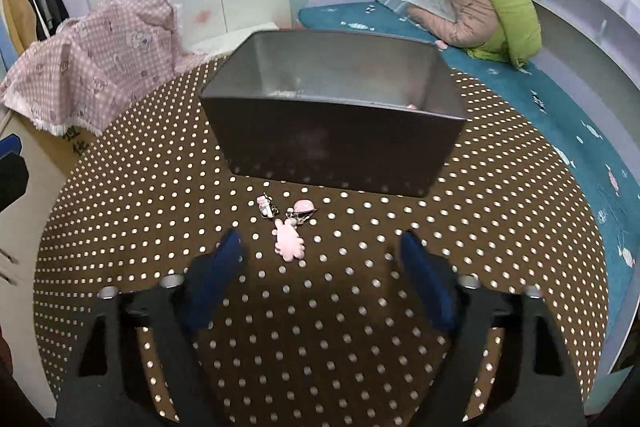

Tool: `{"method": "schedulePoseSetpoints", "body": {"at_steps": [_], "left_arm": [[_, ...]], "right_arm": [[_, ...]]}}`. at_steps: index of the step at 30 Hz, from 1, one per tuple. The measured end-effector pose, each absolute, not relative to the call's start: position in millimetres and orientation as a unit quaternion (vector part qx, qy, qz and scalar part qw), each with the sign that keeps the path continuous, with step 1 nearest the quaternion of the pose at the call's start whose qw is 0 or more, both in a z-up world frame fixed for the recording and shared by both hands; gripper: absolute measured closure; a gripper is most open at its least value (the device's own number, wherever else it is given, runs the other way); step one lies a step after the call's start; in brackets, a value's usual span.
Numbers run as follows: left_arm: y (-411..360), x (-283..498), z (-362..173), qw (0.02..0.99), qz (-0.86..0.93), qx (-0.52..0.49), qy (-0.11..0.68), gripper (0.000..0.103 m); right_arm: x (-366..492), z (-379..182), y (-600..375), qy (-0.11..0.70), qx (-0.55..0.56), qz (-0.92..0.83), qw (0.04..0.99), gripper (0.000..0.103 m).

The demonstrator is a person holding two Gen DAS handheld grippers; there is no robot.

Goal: Organize jewelry
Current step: 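Grasp a small white charm with the left tool while the right tool grasps a white charm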

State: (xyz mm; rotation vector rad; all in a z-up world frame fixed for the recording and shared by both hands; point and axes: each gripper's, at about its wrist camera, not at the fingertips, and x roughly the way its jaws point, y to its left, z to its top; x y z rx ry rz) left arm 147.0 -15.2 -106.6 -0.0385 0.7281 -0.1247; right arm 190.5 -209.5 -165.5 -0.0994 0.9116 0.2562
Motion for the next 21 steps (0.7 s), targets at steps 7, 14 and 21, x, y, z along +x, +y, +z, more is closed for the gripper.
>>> {"method": "schedulePoseSetpoints", "body": {"at_steps": [7,14,21], "left_arm": [[-16.9,157.8,-118.9,0.927,-0.062,-0.017,0.371,0.006],[-40.1,171.9,-131.5,0.919,-0.083,-0.009,0.386,0.006],[-77.1,198.1,-153.0,0.906,-0.107,0.008,0.409,0.006]], "right_arm": [[189.8,-173.1,-203.2,0.430,-0.070,0.146,0.888,0.084],[184.1,-173.4,-221.3,0.428,-0.055,0.146,0.890,0.088],[179.9,-167.7,-245.5,0.428,-0.022,0.131,0.894,0.088]]}}
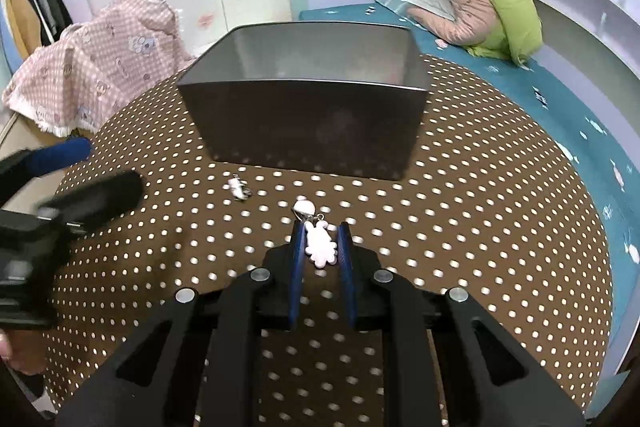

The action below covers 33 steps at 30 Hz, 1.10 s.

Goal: Organize jewelry
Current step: 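Grasp a small white charm with the left tool while the right tool grasps a white charm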

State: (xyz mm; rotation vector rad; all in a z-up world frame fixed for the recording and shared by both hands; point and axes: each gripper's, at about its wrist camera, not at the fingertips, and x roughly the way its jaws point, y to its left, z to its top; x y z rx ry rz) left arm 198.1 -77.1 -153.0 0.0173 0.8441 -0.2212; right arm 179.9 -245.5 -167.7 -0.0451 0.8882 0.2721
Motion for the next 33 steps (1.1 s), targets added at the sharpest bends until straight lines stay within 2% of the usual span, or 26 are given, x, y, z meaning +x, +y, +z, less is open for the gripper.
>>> {"method": "schedulePoseSetpoints", "body": {"at_steps": [11,13,16,19,22,24,25,33], "left_arm": [[-112.5,234.9,-180.7,0.892,-0.111,0.008,0.439,0.008],[-114.8,240.3,-186.0,0.887,-0.108,0.006,0.449,0.024],[-118.7,241.1,-188.2,0.890,-0.104,0.017,0.444,0.030],[-120.7,239.0,-189.2,0.891,-0.106,0.018,0.440,0.044],[-113.9,232.5,-189.9,0.892,-0.113,0.013,0.437,0.064],[-107.0,227.6,-190.1,0.891,-0.123,0.007,0.438,0.088],[-104.4,226.9,-190.6,0.889,-0.131,0.004,0.439,0.092],[-91.0,213.6,-182.7,0.890,-0.151,-0.015,0.430,0.092]], "right_arm": [[177.6,-169.2,-260.6,0.428,0.001,0.136,0.893,0.088],[177.0,-168.9,-262.1,0.428,0.005,0.137,0.893,0.088],[174.6,-169.1,-263.9,0.427,0.007,0.138,0.894,0.088],[173.1,-168.7,-265.8,0.426,0.011,0.139,0.894,0.088],[171.8,-168.2,-265.7,0.425,0.013,0.140,0.894,0.088],[170.4,-168.0,-265.7,0.425,0.014,0.140,0.894,0.088],[171.2,-168.3,-266.1,0.425,0.014,0.140,0.894,0.088],[165.1,-157.0,-264.1,0.418,0.009,0.146,0.897,0.088]]}}
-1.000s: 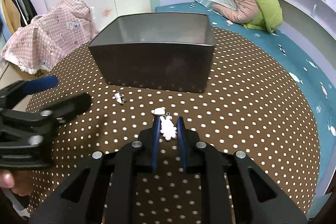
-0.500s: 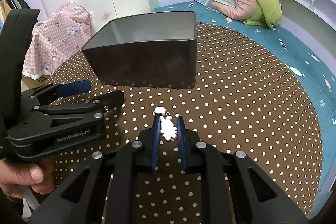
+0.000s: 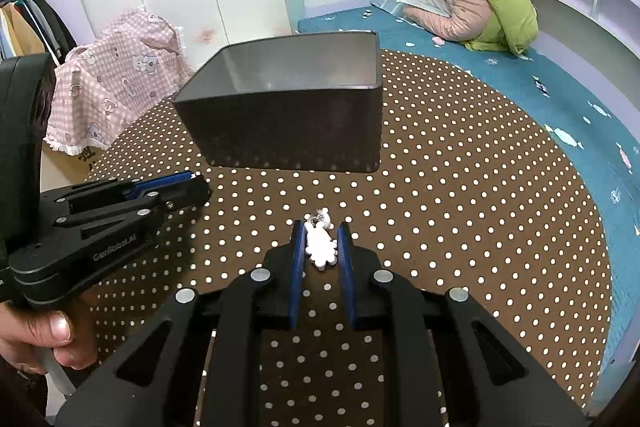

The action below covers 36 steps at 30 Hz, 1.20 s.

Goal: Organize jewelry
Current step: 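Grasp a small white charm with the left tool while the right tool grasps a white charm, then carry both white charms into the grey box and open both tools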

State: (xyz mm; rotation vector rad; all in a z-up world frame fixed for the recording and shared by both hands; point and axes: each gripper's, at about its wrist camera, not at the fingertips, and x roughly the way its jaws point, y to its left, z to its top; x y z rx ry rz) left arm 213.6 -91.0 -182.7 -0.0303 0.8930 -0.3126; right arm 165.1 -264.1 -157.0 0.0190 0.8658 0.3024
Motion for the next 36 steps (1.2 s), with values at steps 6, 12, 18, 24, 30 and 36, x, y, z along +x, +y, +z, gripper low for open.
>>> {"method": "schedulePoseSetpoints", "body": {"at_steps": [6,12,18,24,30,36], "left_arm": [[-72.9,194.4,-154.6,0.901,-0.150,-0.017,0.407,0.092],[-49.1,182.9,-104.1,0.916,-0.149,-0.024,0.372,0.092],[-44.5,191.9,-56.2,0.927,-0.161,-0.022,0.337,0.092],[-60.9,219.3,-19.3,0.932,-0.177,-0.014,0.316,0.092],[-80.6,254.1,-15.3,0.922,-0.194,-0.016,0.334,0.092],[-93.2,281.6,-24.6,0.911,-0.198,-0.016,0.362,0.092]], "right_arm": [[160.3,-132.0,-259.3,0.402,-0.003,0.156,0.902,0.088],[158.0,-85.0,-253.2,0.363,-0.017,0.175,0.915,0.088],[172.4,-30.5,-247.6,0.312,-0.036,0.179,0.932,0.088],[194.9,-5.4,-248.3,0.296,-0.029,0.185,0.937,0.088],[217.1,-3.7,-246.8,0.309,-0.021,0.185,0.933,0.088],[241.0,-18.1,-247.9,0.339,-0.004,0.180,0.923,0.088]]}}
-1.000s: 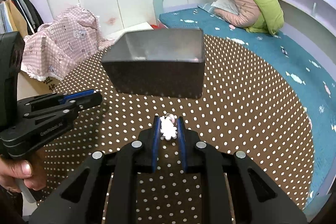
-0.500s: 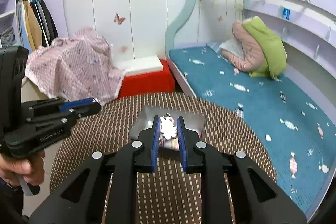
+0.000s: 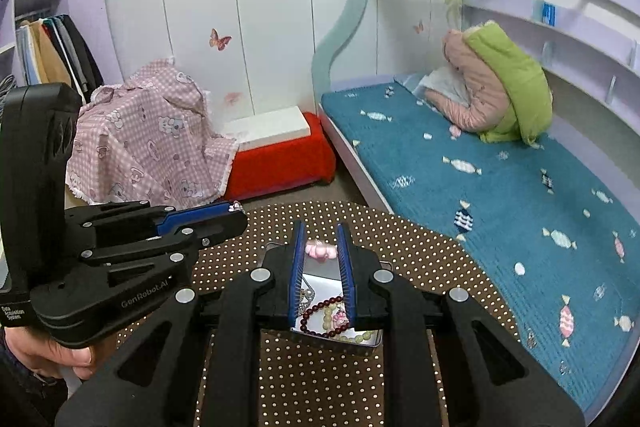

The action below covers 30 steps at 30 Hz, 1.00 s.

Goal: Organize jewelry

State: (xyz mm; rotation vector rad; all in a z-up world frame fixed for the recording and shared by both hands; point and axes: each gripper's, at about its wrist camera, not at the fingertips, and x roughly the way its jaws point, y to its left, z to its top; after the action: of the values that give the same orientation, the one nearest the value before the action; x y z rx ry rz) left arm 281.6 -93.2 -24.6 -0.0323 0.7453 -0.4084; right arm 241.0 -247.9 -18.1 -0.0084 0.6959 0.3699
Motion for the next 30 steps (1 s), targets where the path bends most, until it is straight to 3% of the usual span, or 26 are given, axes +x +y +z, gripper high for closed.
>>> {"method": "schedulePoseSetpoints", "body": {"at_steps": [4,7,8,9,11,14,15,30], "left_arm": [[-94.9,292.9,-35.4,0.904,-0.198,-0.021,0.378,0.087],[-92.8,298.0,-41.4,0.903,-0.191,-0.018,0.384,0.054],[-92.4,297.6,-42.2,0.905,-0.186,-0.019,0.383,0.032],[-89.1,297.1,-41.6,0.910,-0.173,-0.022,0.376,0.018],[-84.7,295.5,-39.9,0.915,-0.164,-0.028,0.368,0.013],[-73.1,293.3,-35.9,0.918,-0.152,-0.044,0.364,0.010],[-69.4,291.4,-33.8,0.921,-0.144,-0.047,0.360,0.008],[-39.7,204.3,8.5,0.960,-0.071,-0.019,0.271,0.006]], "right_arm": [[250.7,-30.4,-247.3,0.360,0.007,0.175,0.916,0.087],[256.3,-37.5,-251.6,0.370,0.025,0.173,0.913,0.086],[257.2,-38.9,-253.8,0.371,0.031,0.171,0.912,0.084],[257.4,-39.5,-255.6,0.371,0.033,0.166,0.913,0.076],[256.8,-39.4,-258.5,0.369,0.040,0.162,0.914,0.065],[253.9,-36.5,-265.0,0.358,0.050,0.139,0.922,0.027],[251.3,-34.2,-269.3,0.347,0.063,0.140,0.925,0.006],[196.3,-3.0,-264.8,0.301,0.066,0.094,0.947,0.008]]}}
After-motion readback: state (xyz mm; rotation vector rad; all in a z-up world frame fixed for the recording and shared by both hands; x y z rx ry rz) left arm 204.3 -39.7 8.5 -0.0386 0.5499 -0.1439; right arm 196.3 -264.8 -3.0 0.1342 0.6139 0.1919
